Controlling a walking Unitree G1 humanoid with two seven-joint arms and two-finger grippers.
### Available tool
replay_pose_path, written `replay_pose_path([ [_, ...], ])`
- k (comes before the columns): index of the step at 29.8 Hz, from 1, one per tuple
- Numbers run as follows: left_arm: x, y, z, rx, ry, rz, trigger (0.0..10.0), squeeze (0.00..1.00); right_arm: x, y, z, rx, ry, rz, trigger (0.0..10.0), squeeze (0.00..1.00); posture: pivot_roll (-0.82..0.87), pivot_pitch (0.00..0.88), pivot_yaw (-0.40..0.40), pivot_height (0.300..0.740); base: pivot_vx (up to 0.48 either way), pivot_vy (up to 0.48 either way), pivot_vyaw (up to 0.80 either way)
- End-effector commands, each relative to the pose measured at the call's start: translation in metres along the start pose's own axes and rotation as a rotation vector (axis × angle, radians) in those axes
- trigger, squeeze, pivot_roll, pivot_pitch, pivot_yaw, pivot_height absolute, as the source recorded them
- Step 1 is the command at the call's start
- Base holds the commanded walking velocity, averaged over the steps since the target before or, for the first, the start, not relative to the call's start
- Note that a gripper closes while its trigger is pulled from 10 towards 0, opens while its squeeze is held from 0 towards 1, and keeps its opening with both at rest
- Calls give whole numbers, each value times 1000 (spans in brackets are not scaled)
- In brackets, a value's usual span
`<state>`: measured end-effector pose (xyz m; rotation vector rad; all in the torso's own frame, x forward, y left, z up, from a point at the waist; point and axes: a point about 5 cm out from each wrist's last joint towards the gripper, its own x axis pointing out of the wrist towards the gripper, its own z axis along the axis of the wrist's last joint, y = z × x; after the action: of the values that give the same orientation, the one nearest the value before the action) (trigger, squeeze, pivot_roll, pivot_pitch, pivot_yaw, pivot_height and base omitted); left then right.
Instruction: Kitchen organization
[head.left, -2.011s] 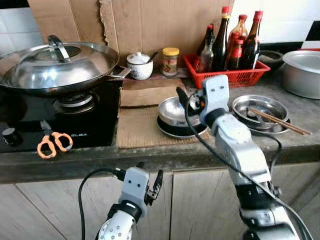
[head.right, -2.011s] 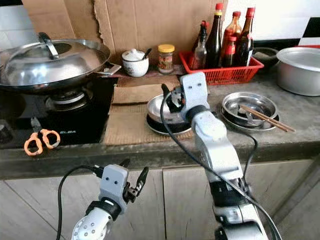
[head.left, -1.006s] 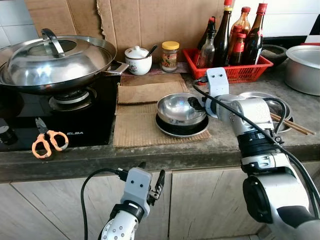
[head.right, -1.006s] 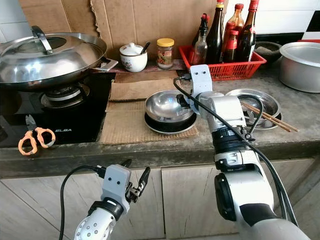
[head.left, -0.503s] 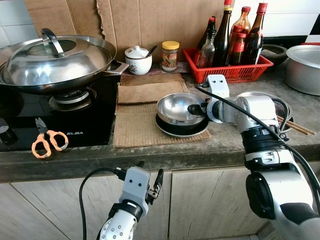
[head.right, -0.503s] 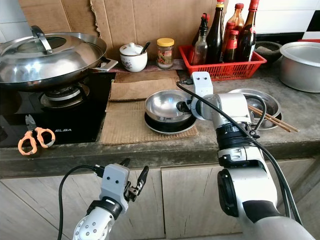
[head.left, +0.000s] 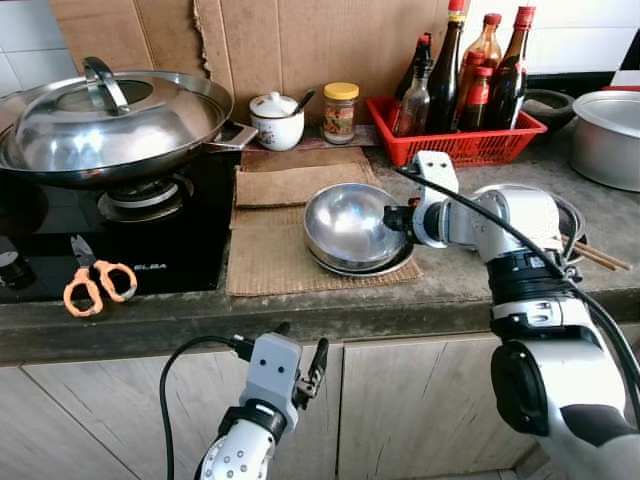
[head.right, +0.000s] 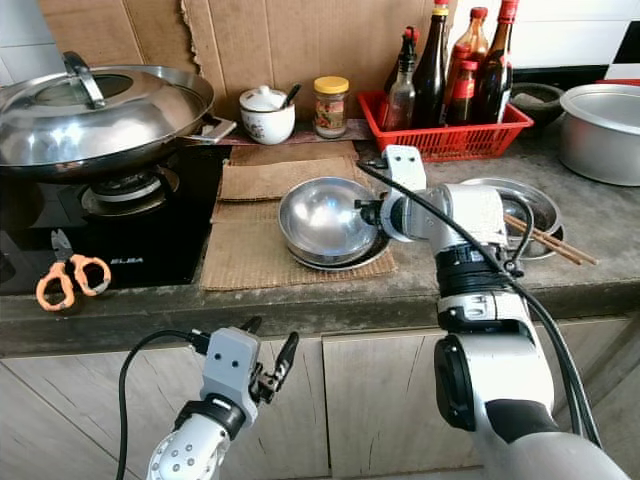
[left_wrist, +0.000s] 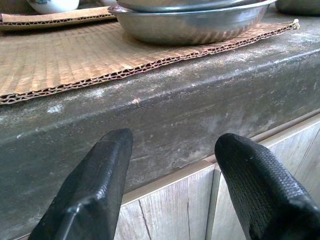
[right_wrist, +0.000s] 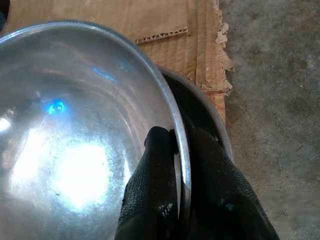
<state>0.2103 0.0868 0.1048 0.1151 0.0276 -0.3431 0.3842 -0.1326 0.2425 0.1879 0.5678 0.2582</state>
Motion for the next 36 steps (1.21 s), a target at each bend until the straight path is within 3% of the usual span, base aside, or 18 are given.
replay_pose_path([
  [1, 1, -1, 0, 2, 4, -5, 10000, 0, 1, 2, -1, 64, -7, 16, 0, 0, 32, 16, -35, 740, 0, 0, 0],
  [6, 1, -1, -1, 2, 6, -6, 10000, 0, 2, 0, 1, 182, -81, 1, 0, 0, 33, 11, -34, 740, 0, 0, 0],
  [8, 0, -2, -1, 3, 8, -7, 10000, 0, 2, -5, 4, 304, -200, -11, 0, 0, 34, 7, -31, 740, 0, 0, 0],
  [9, 0, -2, -1, 3, 8, -7, 10000, 0, 2, -5, 4, 304, -200, -11, 0, 0, 34, 7, -31, 740, 0, 0, 0],
  [11, 0, -2, -1, 4, 7, -8, 10000, 0, -1, -6, 4, 404, -302, -2, 0, 0, 34, 4, -32, 740, 0, 0, 0],
  [12, 0, -2, -1, 4, 7, -8, 10000, 0, -3, -5, 4, 430, -337, 5, 0, 0, 35, 4, -32, 740, 0, 0, 0],
  [13, 0, -2, -2, 3, 8, -8, 10000, 0, -8, -4, 4, 446, -440, 7, 0, 0, 34, 3, -29, 740, 0, 0, 0],
  [15, 0, -2, -2, 3, 8, -8, 10000, 0, -10, -4, 4, 447, -482, 7, 0, 0, 34, 3, -29, 740, 0, 0, 0],
  [17, 0, -1, -2, 4, 7, -7, 10000, 0, -27, 1, 2, 290, -690, -56, 0, 0, 31, 0, -25, 740, 0, 0, 0],
  [18, 0, -1, -2, 4, 7, -7, 10000, 0, -27, 1, 2, 290, -690, -56, 0, 0, 31, 0, -25, 740, 0, 0, 0],
  [19, 0, -1, -2, 4, 6, -7, 10000, 0, -34, 3, 1, 184, -765, -98, 0, 0, 29, 0, -23, 740, 0, 0, 0],
  [22, 0, -1, -1, 5, 1, -5, 10000, 0, -40, 6, -5, 194, -792, -109, 0, 0, 29, 1, -22, 740, 0, 0, 0],
  [23, 0, 0, 0, 5, 0, -5, 10000, 0, -50, 10, -8, 87, -874, -141, 0, 0, 26, 4, -19, 740, 0, 0, 0],
  [24, 0, 0, 0, 5, 0, -5, 10000, 0, -50, 10, -8, 87, -874, -141, 0, 0, 26, 4, -19, 740, 0, 0, 0],
  [27, 0, 1, 0, 6, -4, 2, 10000, 0, -60, 20, -22, -60, -949, -170, 0, 0, 23, 7, -15, 740, 0, 0, 0],
  [36, 0, 4, 1, -2, -7, 29, 10000, 0, -65, 32, -41, -112, -1001, -192, 0, 0, 23, 9, -8, 740, 0, 0, 0],
])
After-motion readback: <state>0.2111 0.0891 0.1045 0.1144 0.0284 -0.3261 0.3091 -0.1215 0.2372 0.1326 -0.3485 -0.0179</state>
